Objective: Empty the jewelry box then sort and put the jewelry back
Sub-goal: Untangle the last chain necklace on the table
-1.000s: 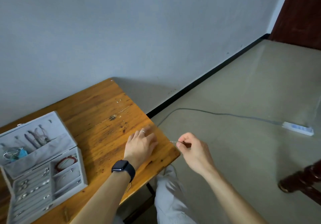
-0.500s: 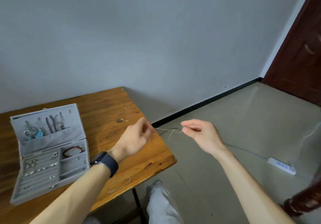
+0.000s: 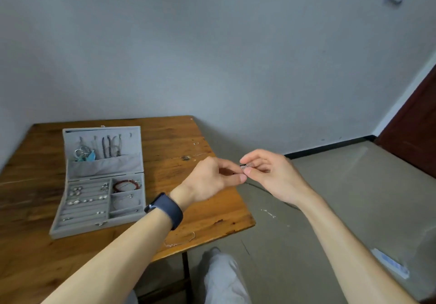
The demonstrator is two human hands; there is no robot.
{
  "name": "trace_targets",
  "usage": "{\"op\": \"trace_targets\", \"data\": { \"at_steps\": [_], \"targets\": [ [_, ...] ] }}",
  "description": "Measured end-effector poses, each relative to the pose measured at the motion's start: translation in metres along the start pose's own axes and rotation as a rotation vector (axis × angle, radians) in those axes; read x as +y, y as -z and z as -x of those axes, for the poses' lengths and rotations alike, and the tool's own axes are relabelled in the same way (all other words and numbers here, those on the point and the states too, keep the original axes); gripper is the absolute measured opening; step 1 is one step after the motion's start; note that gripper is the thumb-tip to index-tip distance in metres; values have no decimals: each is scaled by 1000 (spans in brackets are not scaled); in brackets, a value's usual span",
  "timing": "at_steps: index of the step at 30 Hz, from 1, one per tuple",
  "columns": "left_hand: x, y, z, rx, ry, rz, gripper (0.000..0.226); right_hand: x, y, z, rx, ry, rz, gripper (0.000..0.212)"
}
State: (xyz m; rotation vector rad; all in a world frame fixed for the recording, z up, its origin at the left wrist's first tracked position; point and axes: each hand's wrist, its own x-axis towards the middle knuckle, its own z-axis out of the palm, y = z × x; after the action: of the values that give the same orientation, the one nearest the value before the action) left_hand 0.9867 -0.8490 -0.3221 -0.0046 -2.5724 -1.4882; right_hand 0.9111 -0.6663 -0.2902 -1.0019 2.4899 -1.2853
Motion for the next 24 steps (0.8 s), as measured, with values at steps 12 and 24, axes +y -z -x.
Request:
{"op": "trace_targets", "data": {
  "at_steps": [12,24],
  "targets": [
    [-16,-1,16,71,69,178,6,-10,-12,-2,-140,-30,18,19],
    [-14,-1,20,0,40,204,18,-11,-9,-1,-206,-37,-56,16]
  ]
}}
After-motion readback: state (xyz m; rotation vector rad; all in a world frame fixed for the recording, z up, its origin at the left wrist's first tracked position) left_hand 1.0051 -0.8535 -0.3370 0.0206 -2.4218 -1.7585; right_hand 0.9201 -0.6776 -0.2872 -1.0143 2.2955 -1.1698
